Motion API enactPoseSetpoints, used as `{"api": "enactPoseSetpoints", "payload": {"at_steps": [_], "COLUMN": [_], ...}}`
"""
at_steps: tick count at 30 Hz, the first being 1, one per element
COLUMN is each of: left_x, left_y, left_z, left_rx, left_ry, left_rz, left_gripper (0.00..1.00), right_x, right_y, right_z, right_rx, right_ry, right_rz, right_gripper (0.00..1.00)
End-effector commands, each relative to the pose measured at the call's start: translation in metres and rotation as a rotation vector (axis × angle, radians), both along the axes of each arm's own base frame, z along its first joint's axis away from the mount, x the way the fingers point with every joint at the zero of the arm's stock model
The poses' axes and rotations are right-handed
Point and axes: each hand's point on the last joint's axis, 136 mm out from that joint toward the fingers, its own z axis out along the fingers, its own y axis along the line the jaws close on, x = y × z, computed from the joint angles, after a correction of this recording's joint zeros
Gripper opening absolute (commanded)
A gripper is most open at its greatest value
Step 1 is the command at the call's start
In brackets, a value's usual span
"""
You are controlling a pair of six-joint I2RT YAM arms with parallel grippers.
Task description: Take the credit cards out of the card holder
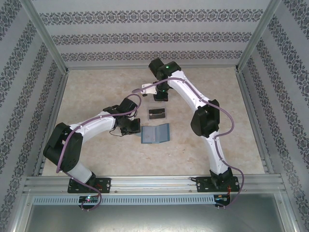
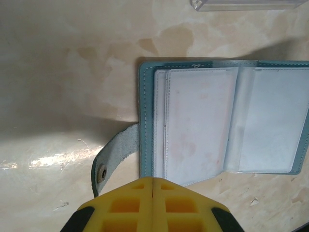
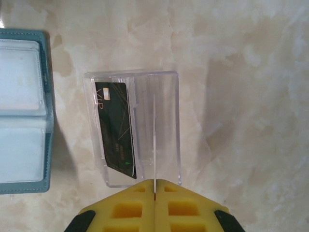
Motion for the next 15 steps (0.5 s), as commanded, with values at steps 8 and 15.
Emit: {"api": "enactPoseSetpoints", "payload": {"at_steps": [8, 15], "left_x": [0.0, 0.001], "left_y": [0.01, 0.008], "left_z": [-0.003, -0.006], "left_rx": [0.03, 0.023], "left_ry": [0.026, 0.036], "left_rz": [0.025, 0.02], "left_gripper": [0.0, 0.0], "right_x": [0.004, -0.008], "right_y": [0.0, -0.005], "right_z": [-0.028, -0.042], "right_rx": [-0.041, -0.048], "right_ry": [0.058, 0.148], "right_rz": [0.053, 0.038], "right_gripper": [0.0, 0.0]}}
